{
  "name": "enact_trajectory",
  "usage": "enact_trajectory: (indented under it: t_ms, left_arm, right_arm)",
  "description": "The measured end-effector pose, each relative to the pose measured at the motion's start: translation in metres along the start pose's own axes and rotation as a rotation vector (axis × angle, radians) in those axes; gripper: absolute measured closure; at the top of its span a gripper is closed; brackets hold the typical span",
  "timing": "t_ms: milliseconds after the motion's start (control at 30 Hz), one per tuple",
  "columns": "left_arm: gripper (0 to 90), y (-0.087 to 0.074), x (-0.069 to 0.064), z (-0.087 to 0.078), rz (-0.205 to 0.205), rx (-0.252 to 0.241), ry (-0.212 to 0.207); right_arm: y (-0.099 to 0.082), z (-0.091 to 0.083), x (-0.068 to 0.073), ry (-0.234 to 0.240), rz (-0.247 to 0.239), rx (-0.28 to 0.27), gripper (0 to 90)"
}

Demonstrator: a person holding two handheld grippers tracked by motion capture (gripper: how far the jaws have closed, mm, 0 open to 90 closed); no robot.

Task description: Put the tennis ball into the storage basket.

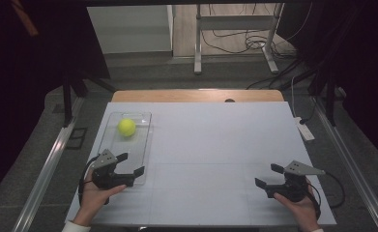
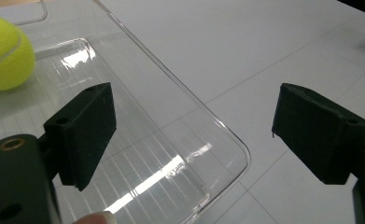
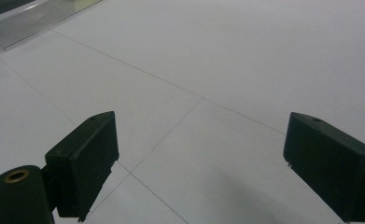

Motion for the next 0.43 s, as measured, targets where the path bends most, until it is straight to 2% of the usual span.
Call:
enact_trajectory:
  t_ms: [433]
  left_arm:
    - [14.0, -0.0010, -0.0008, 0.0032, 0.001, 0.006, -0.007]
  right_arm:
    - [0.0016, 0.0004, -0.0024, 0.002, 0.005, -0.009, 10.2]
Point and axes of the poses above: each handheld gripper's, and its own axes: z roughly forward along the jaws, y roughly out of its top, x roughly to its left, the point moved 9 cm from there along z, roughly forward along the jaws, and after that the axes turned 14 degrees about -y, right-handed, at the moved point
